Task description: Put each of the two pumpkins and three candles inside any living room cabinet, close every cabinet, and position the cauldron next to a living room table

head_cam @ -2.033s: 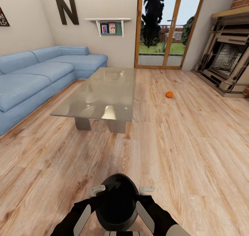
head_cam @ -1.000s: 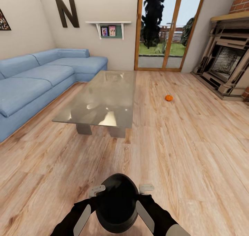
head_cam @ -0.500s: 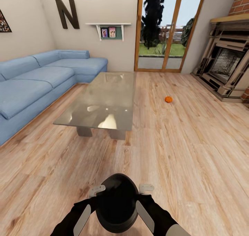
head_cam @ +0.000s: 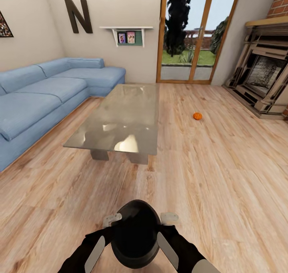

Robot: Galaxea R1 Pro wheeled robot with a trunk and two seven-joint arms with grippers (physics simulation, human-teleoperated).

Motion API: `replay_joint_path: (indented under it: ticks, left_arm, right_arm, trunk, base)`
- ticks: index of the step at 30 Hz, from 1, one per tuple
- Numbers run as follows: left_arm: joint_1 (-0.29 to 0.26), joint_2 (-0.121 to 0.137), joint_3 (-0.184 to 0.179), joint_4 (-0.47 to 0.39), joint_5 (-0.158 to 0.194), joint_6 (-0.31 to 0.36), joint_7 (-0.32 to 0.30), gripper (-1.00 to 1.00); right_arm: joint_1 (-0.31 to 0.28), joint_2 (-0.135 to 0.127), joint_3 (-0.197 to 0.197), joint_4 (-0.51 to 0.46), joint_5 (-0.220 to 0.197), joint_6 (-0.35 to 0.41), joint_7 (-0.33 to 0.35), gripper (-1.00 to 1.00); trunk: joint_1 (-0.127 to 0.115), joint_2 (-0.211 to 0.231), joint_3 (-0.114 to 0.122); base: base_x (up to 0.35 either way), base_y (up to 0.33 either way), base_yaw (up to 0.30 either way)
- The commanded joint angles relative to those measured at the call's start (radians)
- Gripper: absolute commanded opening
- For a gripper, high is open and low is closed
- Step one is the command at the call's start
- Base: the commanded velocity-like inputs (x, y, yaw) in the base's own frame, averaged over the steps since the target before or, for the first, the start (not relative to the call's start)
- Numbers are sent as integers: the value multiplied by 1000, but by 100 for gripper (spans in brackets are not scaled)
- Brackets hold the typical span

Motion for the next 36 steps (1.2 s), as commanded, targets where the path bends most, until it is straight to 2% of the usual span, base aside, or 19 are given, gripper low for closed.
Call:
replay_joint_path:
  ticks: [1, 23, 36]
  left_arm:
    - [-1, 1, -2, -3, 4, 4, 11, -100]
    - [-1, 1, -2, -3, 4, 4, 12, -100]
    - [-1, 1, -3, -3, 4, 4, 12, -100]
  right_arm:
    - [-1, 0, 2, -1, 2, 7, -10, -100]
    - [-1, 0, 2, -1, 2, 6, -10, -100]
    - [-1, 0, 2, -1, 2, 6, -10, -100]
  trunk:
    - [0, 0, -1]
    - [0, 0, -1]
    - [0, 0, -1]
  base:
    - [218, 218, 0]
    - [222, 204, -43]
    - [266, 20, -55]
